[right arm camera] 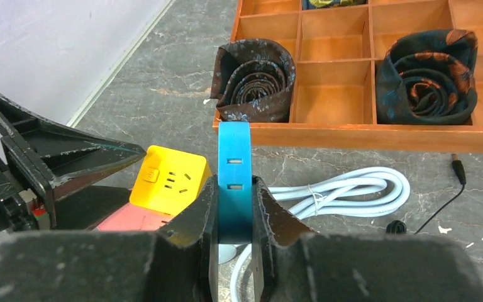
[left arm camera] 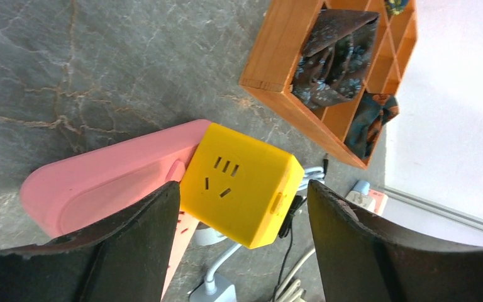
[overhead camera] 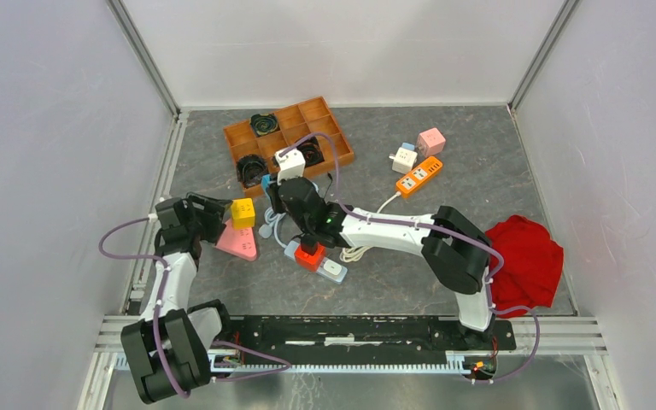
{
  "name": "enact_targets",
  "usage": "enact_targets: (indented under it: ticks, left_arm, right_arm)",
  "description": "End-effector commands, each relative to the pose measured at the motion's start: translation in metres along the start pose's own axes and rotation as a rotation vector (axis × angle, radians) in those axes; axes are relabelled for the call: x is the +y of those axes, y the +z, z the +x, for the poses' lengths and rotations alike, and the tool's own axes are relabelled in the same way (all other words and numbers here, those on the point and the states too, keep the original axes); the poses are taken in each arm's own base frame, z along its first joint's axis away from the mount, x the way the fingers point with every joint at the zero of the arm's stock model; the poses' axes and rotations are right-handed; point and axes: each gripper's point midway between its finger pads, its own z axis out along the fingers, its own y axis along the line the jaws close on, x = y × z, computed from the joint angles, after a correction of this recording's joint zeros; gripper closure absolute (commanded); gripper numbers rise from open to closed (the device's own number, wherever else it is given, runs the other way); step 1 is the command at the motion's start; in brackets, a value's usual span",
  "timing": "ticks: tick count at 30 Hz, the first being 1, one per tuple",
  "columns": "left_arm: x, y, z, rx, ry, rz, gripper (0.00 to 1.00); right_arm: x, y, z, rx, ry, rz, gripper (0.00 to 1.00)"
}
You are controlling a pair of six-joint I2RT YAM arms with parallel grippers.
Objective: Insert the plug
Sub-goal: Move the socket to the center of the board.
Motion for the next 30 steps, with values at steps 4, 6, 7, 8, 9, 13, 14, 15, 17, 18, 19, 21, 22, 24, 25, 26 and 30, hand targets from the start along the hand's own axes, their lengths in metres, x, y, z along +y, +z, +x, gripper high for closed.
enact_targets:
  ticks: [4, 6, 7, 8, 9, 13, 14, 15, 17, 18, 19, 21, 22, 24, 25, 26, 30]
  left_arm:
    - [-0.028, -0.001, -0.002, -0.039, -0.09, 0.178, 0.19]
    - [-0.027, 0.001, 0.002, -0.03, -0.114, 0.187, 0.18]
    - [-0.027, 0.002, 0.005, -0.021, -0.12, 0.189, 0.17]
    - [-0.027, 0.003, 0.008, -0.013, -0.126, 0.192, 0.17]
    - [-0.027, 0.005, 0.01, -0.004, -0.131, 0.193, 0.16]
    - [-0.038, 0.006, 0.016, 0.016, -0.132, 0.223, 0.15]
    - [-0.04, 0.006, 0.017, 0.012, -0.129, 0.227, 0.15]
    - [-0.043, 0.005, 0.021, 0.019, -0.123, 0.232, 0.15]
    - [-0.046, 0.005, 0.031, 0.036, -0.135, 0.231, 0.15]
    - [-0.046, 0.005, 0.038, 0.047, -0.143, 0.226, 0.15]
    - [-0.045, 0.004, 0.042, 0.049, -0.15, 0.217, 0.15]
    - [-0.042, 0.002, 0.049, 0.05, -0.163, 0.199, 0.16]
    - [-0.041, 0.0, 0.049, 0.045, -0.166, 0.192, 0.17]
    - [-0.039, -0.005, 0.044, 0.012, -0.152, 0.171, 0.18]
    - [-0.041, -0.009, 0.037, -0.021, -0.128, 0.166, 0.18]
    - [-0.042, -0.013, 0.029, -0.056, -0.086, 0.14, 0.19]
    - [-0.037, -0.018, 0.0, -0.183, 0.11, 0.037, 0.19]
  right_arm:
    - [-0.001, -0.016, -0.041, -0.115, -0.004, -0.014, 1.0]
    - [-0.004, -0.018, -0.04, -0.112, -0.01, -0.004, 1.0]
    - [-0.008, -0.018, -0.039, -0.11, -0.013, 0.009, 1.0]
    - [-0.009, -0.018, -0.04, -0.111, -0.015, 0.013, 1.0]
    - [-0.01, -0.019, -0.039, -0.11, -0.018, 0.015, 1.0]
    - [-0.013, -0.022, -0.039, -0.117, -0.018, 0.015, 1.0]
    - [-0.014, -0.023, -0.04, -0.12, -0.015, 0.013, 1.0]
    - [-0.014, -0.023, -0.04, -0.121, -0.015, 0.011, 1.0]
    - [-0.016, -0.022, -0.039, -0.121, -0.013, 0.012, 1.0]
    - [-0.016, -0.021, -0.038, -0.117, -0.012, 0.01, 1.0]
    - [-0.016, -0.021, -0.038, -0.116, -0.008, 0.007, 1.0]
    - [-0.015, -0.021, -0.038, -0.116, 0.002, 0.006, 1.0]
    - [-0.015, -0.021, -0.04, -0.117, 0.01, 0.007, 1.0]
    - [-0.017, -0.02, -0.041, -0.115, 0.024, 0.025, 1.0]
    - [-0.018, -0.019, -0.042, -0.114, 0.035, 0.038, 1.0]
    - [-0.017, -0.018, -0.043, -0.112, 0.044, 0.046, 1.0]
    - [-0.012, -0.015, -0.043, -0.102, 0.045, 0.031, 1.0]
